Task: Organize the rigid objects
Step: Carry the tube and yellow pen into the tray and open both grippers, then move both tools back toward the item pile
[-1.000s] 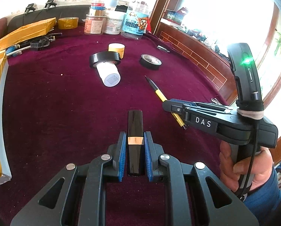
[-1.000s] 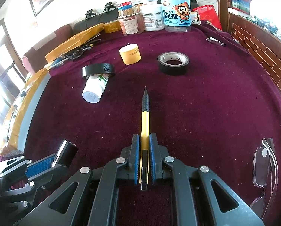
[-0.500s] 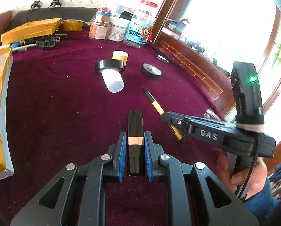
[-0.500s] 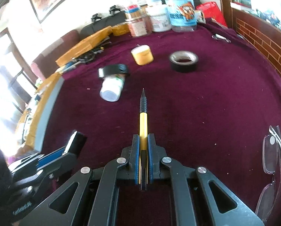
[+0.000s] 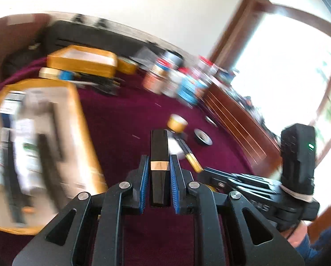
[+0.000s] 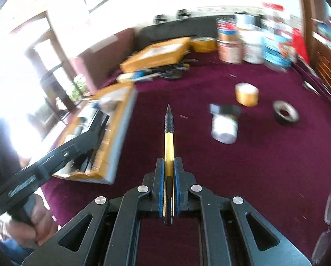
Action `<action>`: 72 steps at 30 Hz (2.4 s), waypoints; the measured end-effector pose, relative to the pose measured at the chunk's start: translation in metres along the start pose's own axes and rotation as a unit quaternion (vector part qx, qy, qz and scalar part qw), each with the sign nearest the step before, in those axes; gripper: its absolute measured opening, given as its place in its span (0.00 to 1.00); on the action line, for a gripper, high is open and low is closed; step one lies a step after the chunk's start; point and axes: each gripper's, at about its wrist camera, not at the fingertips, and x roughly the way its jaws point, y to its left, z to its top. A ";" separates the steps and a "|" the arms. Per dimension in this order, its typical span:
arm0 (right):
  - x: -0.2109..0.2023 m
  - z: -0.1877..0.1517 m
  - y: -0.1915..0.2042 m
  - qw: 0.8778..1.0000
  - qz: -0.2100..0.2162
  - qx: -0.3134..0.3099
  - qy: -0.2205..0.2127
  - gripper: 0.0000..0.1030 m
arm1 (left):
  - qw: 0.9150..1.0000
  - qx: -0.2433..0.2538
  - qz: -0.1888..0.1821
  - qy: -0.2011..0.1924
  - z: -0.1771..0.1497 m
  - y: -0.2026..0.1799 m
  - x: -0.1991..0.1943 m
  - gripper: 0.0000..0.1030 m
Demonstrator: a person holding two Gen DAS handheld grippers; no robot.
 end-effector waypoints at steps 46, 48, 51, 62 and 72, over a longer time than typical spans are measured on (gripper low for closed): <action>0.096 0.010 0.095 0.996 0.056 -0.054 0.052 0.08 | 0.988 -0.101 0.117 0.022 -0.003 0.110 0.005 0.15; 0.089 0.011 0.087 0.996 0.060 -0.047 0.046 0.08 | 0.987 -0.099 0.119 0.030 -0.004 0.109 0.010 0.15; 0.078 0.014 0.073 0.997 0.063 -0.031 0.034 0.08 | 0.987 -0.100 0.120 0.041 -0.006 0.107 0.017 0.15; 0.054 0.033 -0.020 0.999 0.009 0.052 -0.003 0.08 | 0.988 -0.096 0.112 0.039 -0.004 0.092 0.013 0.31; 0.083 0.055 -0.092 0.992 -0.004 0.122 0.022 0.07 | 0.994 -0.058 0.090 0.028 -0.001 0.060 0.005 0.31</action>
